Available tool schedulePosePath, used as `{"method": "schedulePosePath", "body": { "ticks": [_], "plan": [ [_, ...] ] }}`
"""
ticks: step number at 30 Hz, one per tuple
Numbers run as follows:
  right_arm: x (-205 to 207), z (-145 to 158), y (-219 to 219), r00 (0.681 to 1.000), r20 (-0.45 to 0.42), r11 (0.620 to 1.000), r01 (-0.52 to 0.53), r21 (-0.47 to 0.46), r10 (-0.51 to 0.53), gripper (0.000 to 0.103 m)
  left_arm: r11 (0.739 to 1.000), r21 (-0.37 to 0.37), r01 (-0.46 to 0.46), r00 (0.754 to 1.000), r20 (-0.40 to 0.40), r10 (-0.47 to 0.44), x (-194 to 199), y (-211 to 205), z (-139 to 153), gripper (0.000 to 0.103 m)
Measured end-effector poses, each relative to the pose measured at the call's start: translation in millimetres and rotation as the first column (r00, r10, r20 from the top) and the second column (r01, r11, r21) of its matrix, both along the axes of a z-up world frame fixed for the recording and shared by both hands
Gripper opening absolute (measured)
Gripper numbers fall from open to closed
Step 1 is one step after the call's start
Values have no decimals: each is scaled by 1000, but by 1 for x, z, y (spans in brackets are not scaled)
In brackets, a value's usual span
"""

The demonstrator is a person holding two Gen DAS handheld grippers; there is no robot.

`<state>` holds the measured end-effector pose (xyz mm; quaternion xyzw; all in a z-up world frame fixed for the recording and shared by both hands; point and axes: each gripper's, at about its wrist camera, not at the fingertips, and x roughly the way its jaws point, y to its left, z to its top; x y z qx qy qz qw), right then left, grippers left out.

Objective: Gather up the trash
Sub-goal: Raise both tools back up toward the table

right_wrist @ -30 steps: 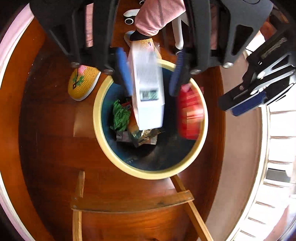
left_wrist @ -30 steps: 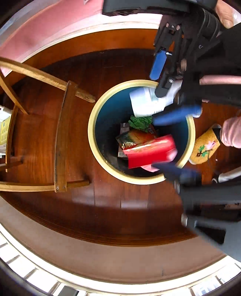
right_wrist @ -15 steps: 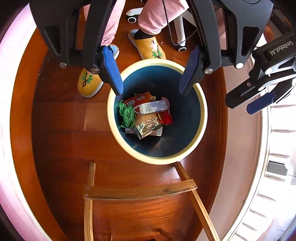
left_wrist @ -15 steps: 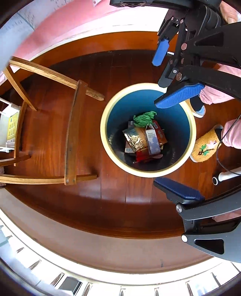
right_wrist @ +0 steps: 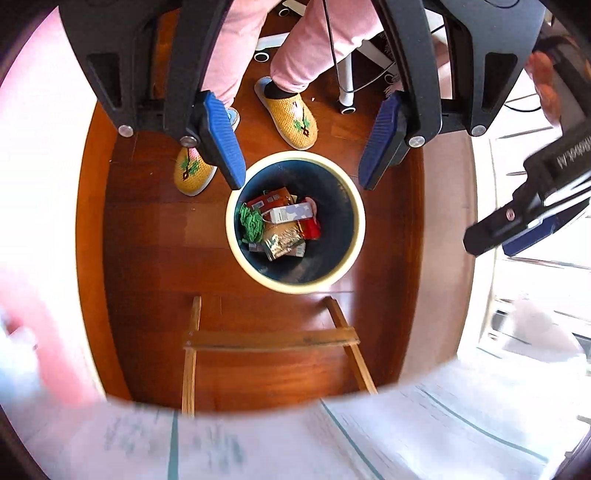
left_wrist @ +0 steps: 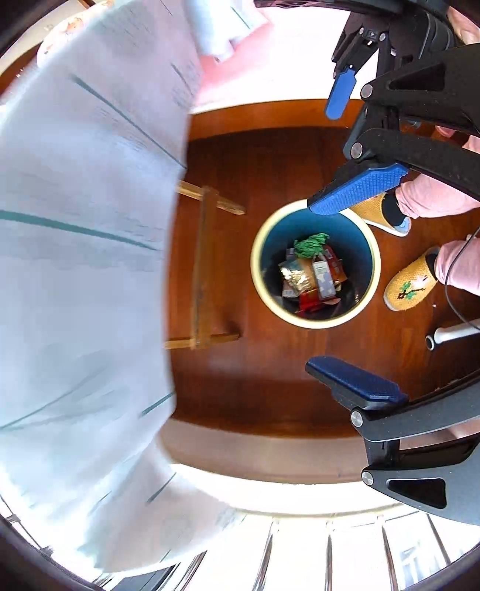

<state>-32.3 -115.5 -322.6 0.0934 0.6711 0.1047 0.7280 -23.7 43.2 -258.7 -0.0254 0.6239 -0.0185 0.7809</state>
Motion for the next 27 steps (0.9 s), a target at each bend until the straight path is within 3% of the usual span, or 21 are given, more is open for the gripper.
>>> {"method": "schedulePosePath", "body": {
  "ticks": [9,17,21,27],
  "plan": [
    [-6,146,1,980,200,998,-21,51,10,61,998,46,35,982,183,-43,-2,14,147,80],
    [-2,267,4,907,420,996,-24,83,-13,61,996,71,62,919,385,-85,-4,39,266,80],
    [4,315,11,862,507,997,-42,63,4,63,994,89,70,886,451,-103,-3,53,306,81],
    [23,370,16,822,569,996,-48,69,0,64,995,80,65,866,491,-96,13,75,343,81]
  ]
}}
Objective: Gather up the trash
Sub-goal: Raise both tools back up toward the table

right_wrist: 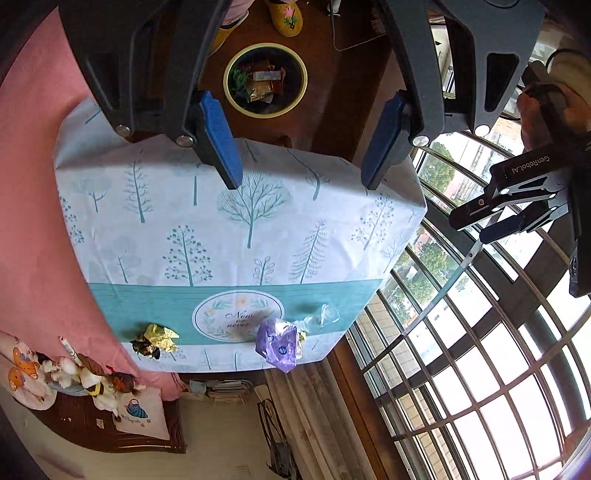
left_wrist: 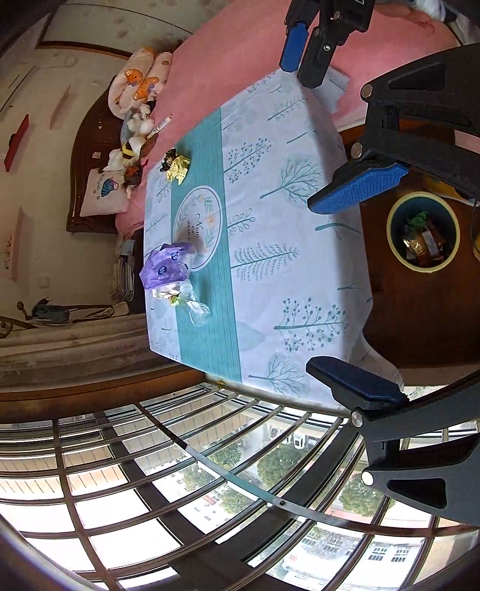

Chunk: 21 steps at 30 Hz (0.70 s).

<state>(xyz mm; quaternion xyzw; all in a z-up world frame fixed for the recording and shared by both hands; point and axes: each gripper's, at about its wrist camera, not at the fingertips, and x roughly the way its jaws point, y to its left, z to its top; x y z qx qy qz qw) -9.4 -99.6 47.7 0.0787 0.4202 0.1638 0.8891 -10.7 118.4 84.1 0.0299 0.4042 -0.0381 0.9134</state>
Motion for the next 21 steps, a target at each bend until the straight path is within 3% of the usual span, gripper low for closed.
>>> {"method": "schedulePosePath", "body": {
  "ticks": [6,11,16,21],
  "plan": [
    [35,30,6,999,39,997,-25,-67,28,64,998,53,13,998,54,-16,42,2,26,81],
    [96,34,6,997,57,993,-51,-108,58,64,992,128,0,997,74,-10,95,-3,35,84],
    [187,13,2,996,19,994,-84,-72,85,64,980,196,-18,999,39,10,171,-9,24,84],
    [294,-29,8,985,-87,989,-149,-17,147,64,976,215,-42,996,-66,57,272,-14,-6,84]
  ]
}}
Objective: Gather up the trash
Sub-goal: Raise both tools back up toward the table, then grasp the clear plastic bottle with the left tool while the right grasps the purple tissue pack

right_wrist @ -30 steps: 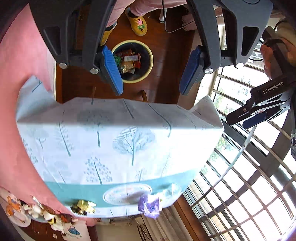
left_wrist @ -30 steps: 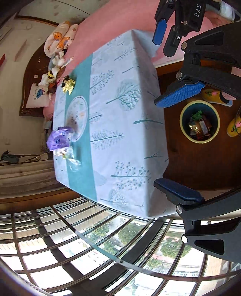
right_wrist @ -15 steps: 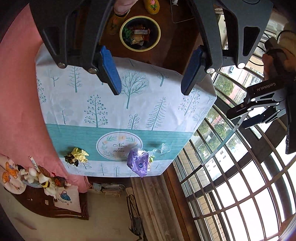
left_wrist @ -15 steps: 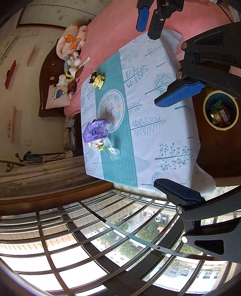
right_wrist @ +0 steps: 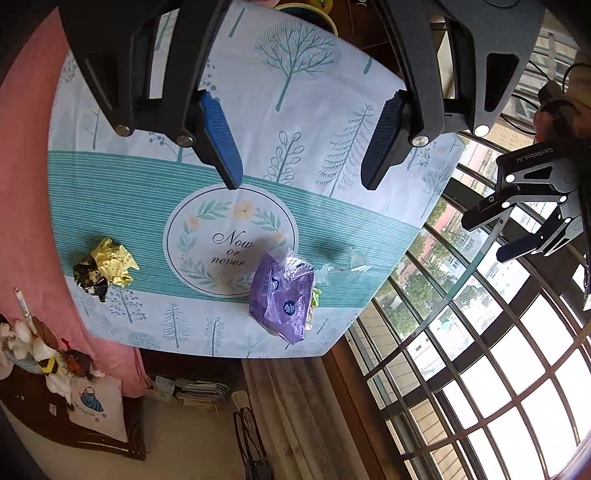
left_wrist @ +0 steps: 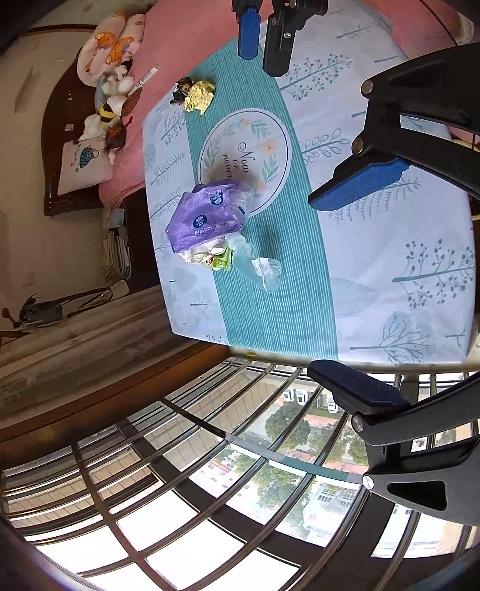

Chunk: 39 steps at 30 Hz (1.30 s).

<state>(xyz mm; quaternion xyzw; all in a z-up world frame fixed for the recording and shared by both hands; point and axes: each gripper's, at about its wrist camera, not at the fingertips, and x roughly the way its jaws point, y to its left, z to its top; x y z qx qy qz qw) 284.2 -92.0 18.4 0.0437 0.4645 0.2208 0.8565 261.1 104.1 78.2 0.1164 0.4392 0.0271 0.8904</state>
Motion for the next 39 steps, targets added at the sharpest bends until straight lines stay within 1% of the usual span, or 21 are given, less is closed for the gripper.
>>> {"method": "schedulePosePath", "body": {
  "ticks": [4,9,14,18,22,23,25,27,29,30,32,34,37,39],
  "plan": [
    [77,-39,7,997,-74,999,-28,15,29,64,1000,5,-31,996,-80,31,77,-6,-29,84],
    [157,-83,18,987,-150,997,-48,59,57,64,999,13,-48,984,-168,50,152,-17,-70,84],
    [218,-117,34,975,-210,993,-47,108,69,64,994,14,-110,960,-258,110,201,-10,-113,84],
    [251,-136,47,969,-235,991,-46,126,75,64,989,-5,-150,943,-300,142,224,1,-137,84],
    [263,-150,60,963,-250,988,-66,138,99,63,983,-55,-176,923,-355,145,235,12,-154,84],
    [263,-152,65,963,-246,988,-75,133,107,60,982,-68,-178,919,-369,141,237,13,-158,84],
    [265,-158,72,961,-249,989,-96,115,122,50,981,-81,-178,911,-390,134,243,14,-167,84],
    [266,-165,76,955,-261,987,-112,113,139,37,980,-92,-177,902,-414,124,248,17,-176,83],
    [264,-169,77,955,-262,986,-111,128,141,30,980,-98,-176,892,-437,117,252,19,-183,80],
    [265,-170,76,956,-259,985,-108,134,140,24,979,-103,-176,887,-448,112,254,20,-186,79],
    [263,-170,74,956,-256,983,-111,145,145,18,980,-103,-170,882,-460,105,255,19,-190,79],
    [260,-168,70,955,-253,980,-117,159,155,15,983,-98,-154,881,-465,91,252,20,-189,79],
    [253,-164,65,955,-246,978,-127,166,166,12,987,-76,-138,880,-468,87,251,19,-188,68],
    [249,-162,61,954,-245,976,-129,173,170,11,989,-62,-133,877,-473,88,253,22,-187,51]
  ]
}}
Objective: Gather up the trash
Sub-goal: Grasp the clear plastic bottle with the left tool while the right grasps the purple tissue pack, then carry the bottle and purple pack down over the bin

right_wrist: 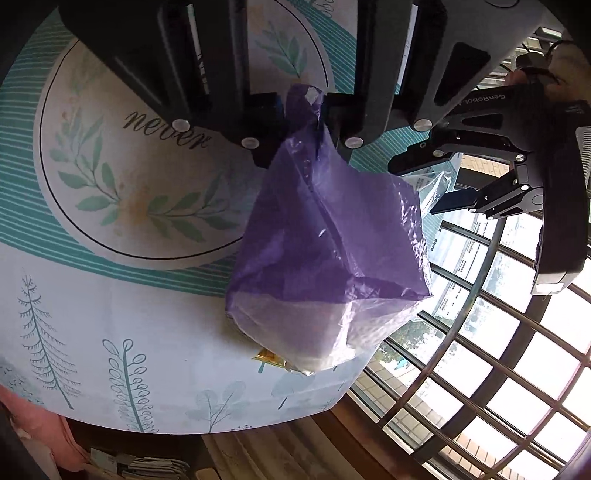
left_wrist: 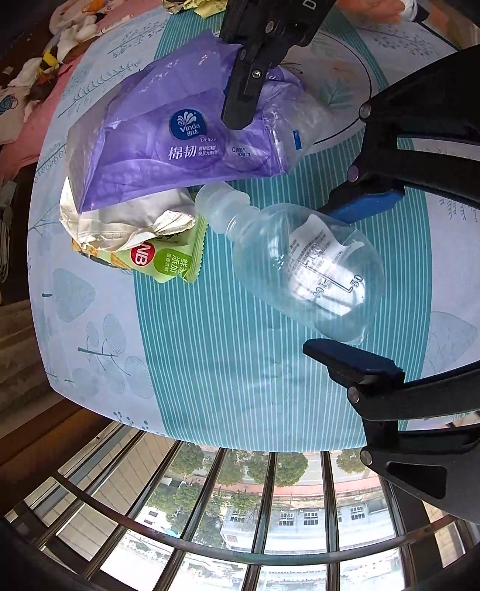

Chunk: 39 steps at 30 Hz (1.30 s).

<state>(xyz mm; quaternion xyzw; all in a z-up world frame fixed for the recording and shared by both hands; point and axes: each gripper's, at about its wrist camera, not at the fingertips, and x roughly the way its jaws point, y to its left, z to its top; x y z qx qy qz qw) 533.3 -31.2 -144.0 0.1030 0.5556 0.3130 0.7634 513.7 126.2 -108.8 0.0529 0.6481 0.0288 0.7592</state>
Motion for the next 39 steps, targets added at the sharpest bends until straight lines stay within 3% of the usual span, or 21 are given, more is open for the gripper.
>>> {"method": "schedulePosePath", "body": {
  "ticks": [11,20,29,39],
  "plan": [
    [-30,22,-31,1000,5,998,13,61,-14,9,998,51,-37,997,76,33,-16,-14,18,43],
    [-88,45,-61,999,13,997,43,69,-44,9,998,27,-59,987,154,54,-75,-42,56,43],
    [-189,73,-86,995,35,995,96,37,-97,9,997,-53,-57,964,258,69,-180,-58,110,43],
    [-347,109,-79,976,90,980,196,16,-197,9,993,-116,28,924,382,19,-350,-38,159,43]
  ]
}}
